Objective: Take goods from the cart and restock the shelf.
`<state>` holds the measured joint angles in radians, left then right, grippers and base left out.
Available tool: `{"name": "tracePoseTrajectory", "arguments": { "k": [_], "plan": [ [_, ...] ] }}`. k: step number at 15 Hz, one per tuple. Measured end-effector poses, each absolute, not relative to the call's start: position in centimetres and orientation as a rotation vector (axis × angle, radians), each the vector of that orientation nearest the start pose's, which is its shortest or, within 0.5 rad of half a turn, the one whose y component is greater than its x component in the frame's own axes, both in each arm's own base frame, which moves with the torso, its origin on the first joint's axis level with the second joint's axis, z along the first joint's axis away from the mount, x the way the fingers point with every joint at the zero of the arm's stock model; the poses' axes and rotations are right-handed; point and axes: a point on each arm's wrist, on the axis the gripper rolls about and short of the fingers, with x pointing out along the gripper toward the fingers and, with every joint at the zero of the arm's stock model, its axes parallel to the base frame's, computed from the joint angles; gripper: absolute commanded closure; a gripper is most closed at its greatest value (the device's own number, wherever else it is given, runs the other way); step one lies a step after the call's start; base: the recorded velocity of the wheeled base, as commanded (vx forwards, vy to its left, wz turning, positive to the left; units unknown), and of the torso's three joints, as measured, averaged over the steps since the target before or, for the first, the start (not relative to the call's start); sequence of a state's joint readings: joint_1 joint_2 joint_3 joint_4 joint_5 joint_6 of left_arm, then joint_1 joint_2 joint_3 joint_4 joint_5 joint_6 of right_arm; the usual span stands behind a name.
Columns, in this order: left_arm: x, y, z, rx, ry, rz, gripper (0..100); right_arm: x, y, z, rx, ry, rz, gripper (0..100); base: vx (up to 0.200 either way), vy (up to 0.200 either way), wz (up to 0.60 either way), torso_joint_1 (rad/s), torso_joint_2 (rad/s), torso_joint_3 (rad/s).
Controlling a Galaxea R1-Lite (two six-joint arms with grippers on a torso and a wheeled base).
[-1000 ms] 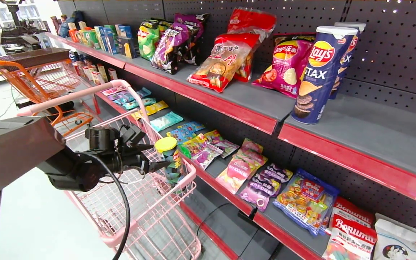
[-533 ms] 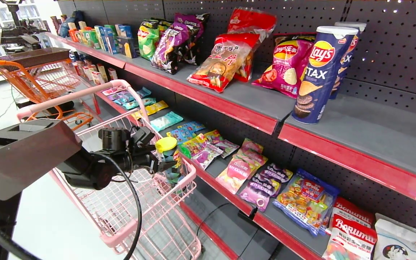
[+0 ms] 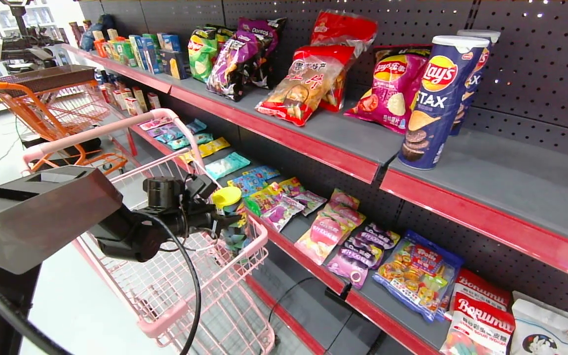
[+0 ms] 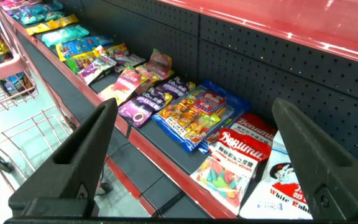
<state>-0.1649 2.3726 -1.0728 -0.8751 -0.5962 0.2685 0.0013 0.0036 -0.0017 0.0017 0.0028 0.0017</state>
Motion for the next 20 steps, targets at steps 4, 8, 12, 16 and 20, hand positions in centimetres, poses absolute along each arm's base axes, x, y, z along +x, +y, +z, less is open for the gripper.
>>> {"name": "tracePoseTrajectory", "arguments": {
  "k": [4,8,12,16,20],
  "plan": [
    [41.1,-7.8,3.0,0.147,0.32,-0.777,100,-2.3,0.0,7.6,0.002,0.004,0.004,0,0.0,0.0,0.0,0.0,0.0,0.0],
    [38.8,-6.7,7.4,0.11,0.282,-0.731,100,-2.3,0.0,7.6,0.001,0.003,0.004,0,0.0,0.0,0.0,0.0,0.0,0.0],
    [33.9,-5.2,15.4,0.079,0.167,-0.64,100,-2.3,0.0,7.6,0.003,0.004,0.004,0,0.0,0.0,0.0,0.0,0.0,0.0],
    [26.4,-3.8,22.3,0.057,0.066,-0.512,100,-2.3,0.0,7.6,0.005,0.004,0.005,0,0.0,0.0,0.0,0.0,0.0,0.0],
    [17.4,-2.4,26.1,0.053,0.001,-0.355,100,-2.3,0.0,7.6,0.005,0.003,0.006,0,0.0,0.0,0.0,0.0,0.0,0.0]
  ]
}}
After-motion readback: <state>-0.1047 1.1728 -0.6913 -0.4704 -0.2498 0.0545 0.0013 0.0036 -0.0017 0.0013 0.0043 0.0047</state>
